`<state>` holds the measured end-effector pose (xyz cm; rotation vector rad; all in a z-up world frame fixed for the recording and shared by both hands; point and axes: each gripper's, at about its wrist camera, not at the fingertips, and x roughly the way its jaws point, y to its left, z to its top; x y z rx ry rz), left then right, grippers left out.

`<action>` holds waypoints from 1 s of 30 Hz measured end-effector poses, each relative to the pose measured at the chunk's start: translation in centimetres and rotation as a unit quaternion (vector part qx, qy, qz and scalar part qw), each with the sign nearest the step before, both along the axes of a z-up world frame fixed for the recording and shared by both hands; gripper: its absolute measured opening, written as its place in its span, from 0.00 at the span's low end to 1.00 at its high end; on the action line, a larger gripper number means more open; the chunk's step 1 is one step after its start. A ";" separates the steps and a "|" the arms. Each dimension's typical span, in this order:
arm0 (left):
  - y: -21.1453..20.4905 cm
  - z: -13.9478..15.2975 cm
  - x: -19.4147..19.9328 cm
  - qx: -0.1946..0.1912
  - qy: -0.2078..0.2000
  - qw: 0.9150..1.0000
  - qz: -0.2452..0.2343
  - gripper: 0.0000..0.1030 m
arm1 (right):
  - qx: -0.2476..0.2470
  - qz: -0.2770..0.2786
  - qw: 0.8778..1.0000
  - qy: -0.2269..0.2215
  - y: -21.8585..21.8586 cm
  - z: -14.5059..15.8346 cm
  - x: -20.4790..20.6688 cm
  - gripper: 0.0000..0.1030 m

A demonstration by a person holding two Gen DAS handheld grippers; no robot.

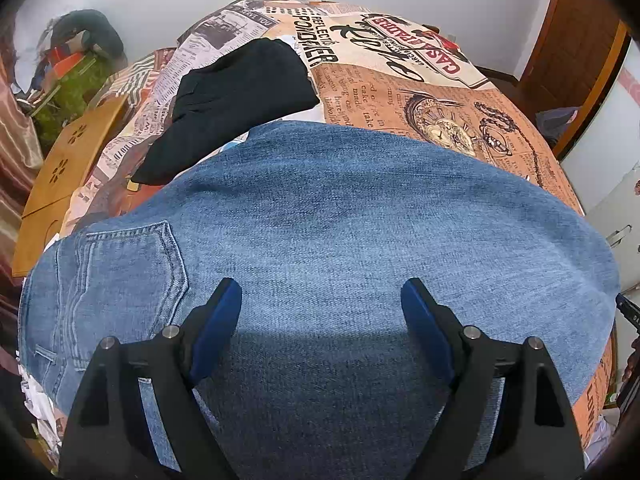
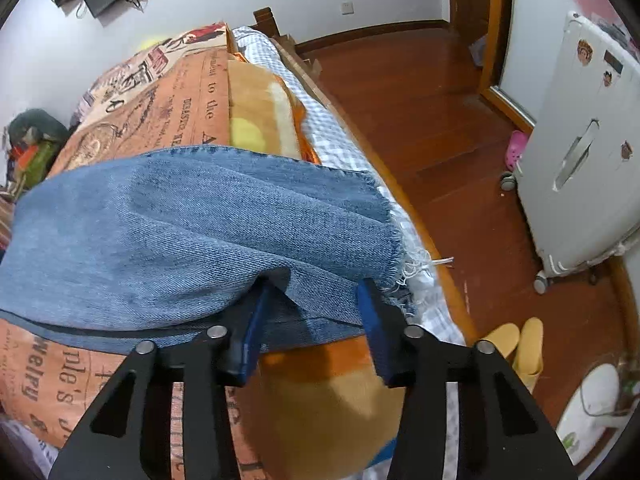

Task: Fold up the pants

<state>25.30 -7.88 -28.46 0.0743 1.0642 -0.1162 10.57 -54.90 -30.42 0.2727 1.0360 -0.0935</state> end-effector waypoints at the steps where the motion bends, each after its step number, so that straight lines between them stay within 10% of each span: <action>1: 0.0 0.0 0.0 0.001 0.001 1.000 0.000 0.81 | -0.004 0.001 1.000 -0.001 0.0 0.0 0.0 0.25; 12: -0.1 0.8 -0.5 0.001 0.004 1.000 -0.003 0.80 | -0.090 0.030 0.989 -0.111 1.6 6.8 4.6 0.15; 24: -0.8 1.6 -0.8 0.011 -0.009 1.000 -0.018 0.80 | -0.080 0.036 0.995 0.042 0.5 -0.8 0.6 0.16; 30: -1.6 2.8 -1.0 0.000 -0.023 0.999 -0.028 0.80 | -0.010 -0.034 0.999 0.028 -2.5 0.9 -1.6 0.17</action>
